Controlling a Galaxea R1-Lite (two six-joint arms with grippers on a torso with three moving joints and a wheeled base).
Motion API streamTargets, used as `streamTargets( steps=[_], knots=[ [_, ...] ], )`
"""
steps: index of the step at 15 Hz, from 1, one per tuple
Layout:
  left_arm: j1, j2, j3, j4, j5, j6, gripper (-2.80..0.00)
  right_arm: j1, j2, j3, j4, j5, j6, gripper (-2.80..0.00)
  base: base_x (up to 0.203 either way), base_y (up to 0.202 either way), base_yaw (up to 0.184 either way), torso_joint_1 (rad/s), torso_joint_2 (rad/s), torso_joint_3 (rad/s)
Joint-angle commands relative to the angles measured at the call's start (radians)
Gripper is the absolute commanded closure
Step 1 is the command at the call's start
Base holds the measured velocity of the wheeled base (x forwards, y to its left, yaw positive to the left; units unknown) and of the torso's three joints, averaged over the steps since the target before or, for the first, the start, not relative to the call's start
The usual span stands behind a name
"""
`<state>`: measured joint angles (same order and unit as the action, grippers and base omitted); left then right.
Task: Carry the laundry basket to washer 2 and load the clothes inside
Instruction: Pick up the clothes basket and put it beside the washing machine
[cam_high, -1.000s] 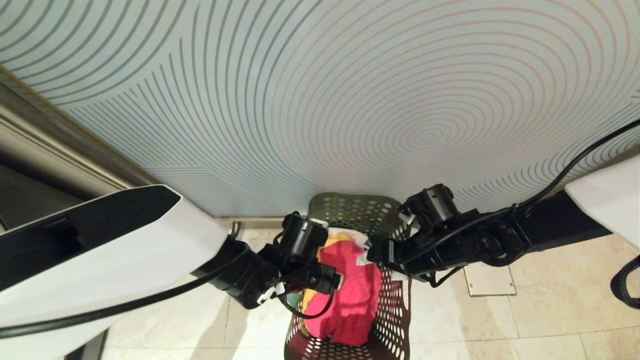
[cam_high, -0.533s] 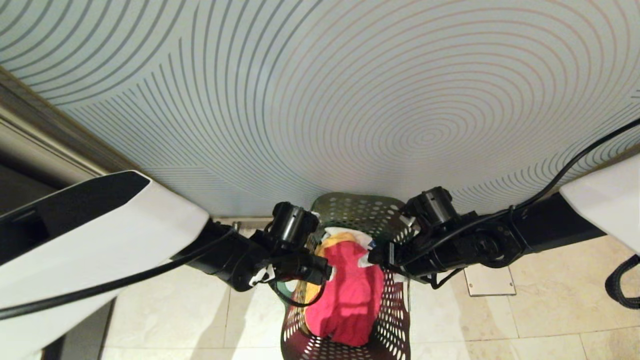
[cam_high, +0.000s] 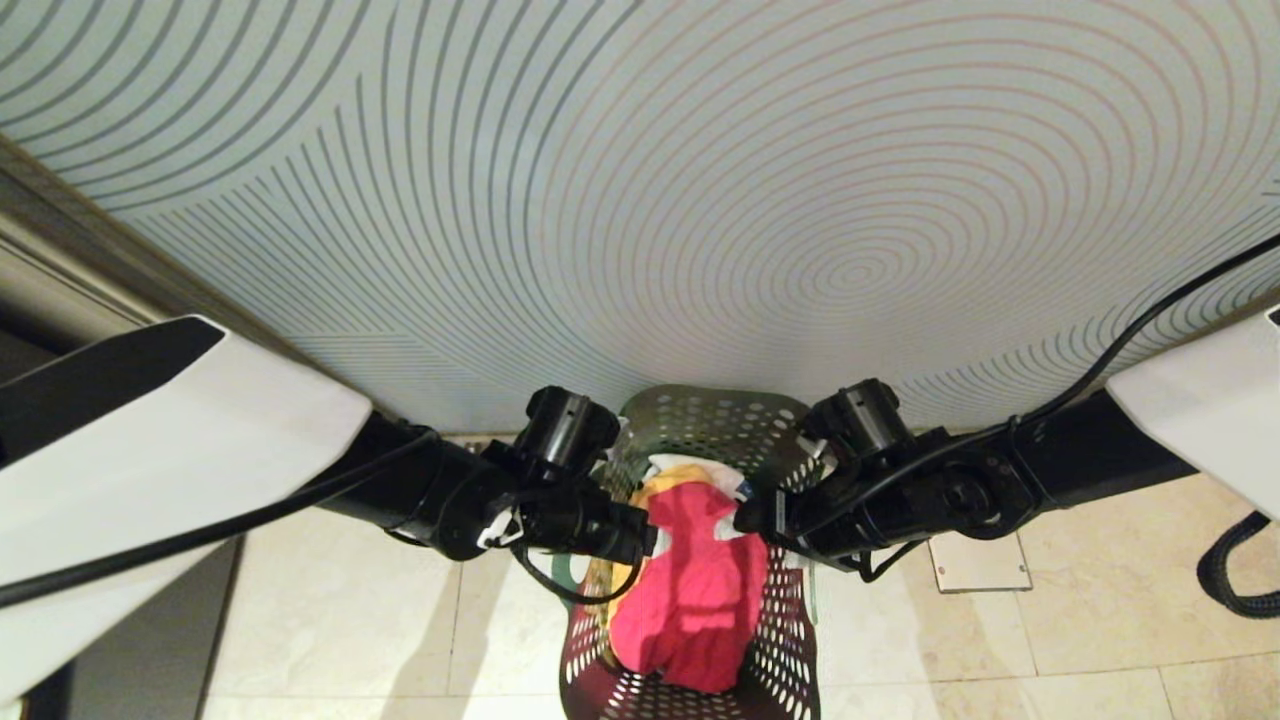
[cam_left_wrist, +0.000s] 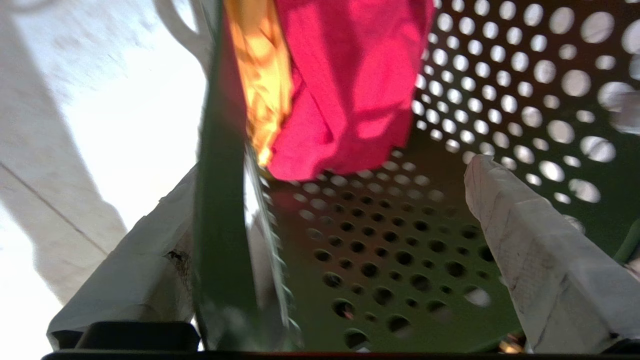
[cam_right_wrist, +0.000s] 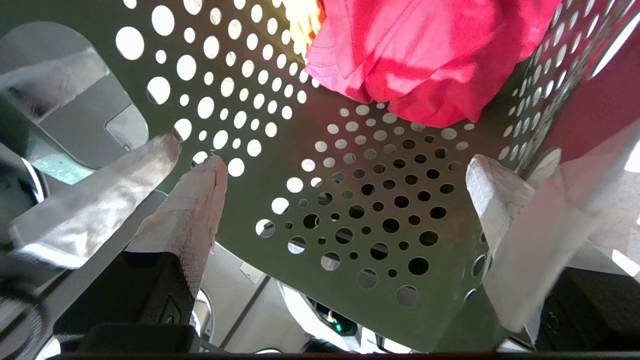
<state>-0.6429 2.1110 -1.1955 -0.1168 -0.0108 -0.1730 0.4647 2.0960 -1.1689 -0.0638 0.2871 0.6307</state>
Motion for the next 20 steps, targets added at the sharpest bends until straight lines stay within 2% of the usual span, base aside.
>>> streamTargets(
  steps=[1,3,6,13,16,17,19,20],
  knots=[
    [0.006,-0.022,-0.002,0.021,-0.014,-0.012,-2.8,0.006,0.007,0.0,-0.001,-0.013,0.004,-2.8,0.0,0.0,0.0,0.0,0.0,0.0],
    [0.012,-0.011,-0.003,0.042,-0.045,-0.027,-2.8,0.011,0.016,-0.001,-0.001,-0.02,0.003,-2.8,0.0,0.0,0.0,0.0,0.0,0.0],
    [0.01,0.018,-0.003,0.04,-0.049,-0.068,-2.8,0.015,0.018,-0.003,-0.001,-0.037,0.002,-2.8,0.0,0.0,0.0,0.0,0.0,0.0],
    [0.002,0.069,-0.004,0.034,-0.052,-0.086,-2.8,0.026,0.021,-0.001,0.001,-0.057,0.001,-2.8,0.0,0.0,0.0,0.0,0.0,0.0],
    [0.003,0.052,-0.041,0.046,-0.051,-0.084,-2.8,0.028,0.021,-0.001,0.002,-0.057,0.001,-2.8,0.0,0.0,0.0,0.0,0.0,0.0],
    [0.003,0.034,-0.061,0.058,-0.051,-0.082,-2.8,0.028,0.021,-0.001,0.001,-0.057,0.001,-2.8,0.0,0.0,0.0,0.0,0.0,0.0],
    [0.003,0.004,-0.097,0.163,-0.064,-0.084,-2.8,0.03,0.023,-0.001,0.001,-0.057,0.001,-2.8,0.0,0.0,0.0,0.0,0.0,0.0],
    [0.004,-0.007,-0.106,0.213,-0.107,-0.09,-2.8,0.035,0.024,-0.001,0.001,-0.057,0.001,-2.8,0.0,0.0,0.0,0.0,0.0,0.0]
  ],
)
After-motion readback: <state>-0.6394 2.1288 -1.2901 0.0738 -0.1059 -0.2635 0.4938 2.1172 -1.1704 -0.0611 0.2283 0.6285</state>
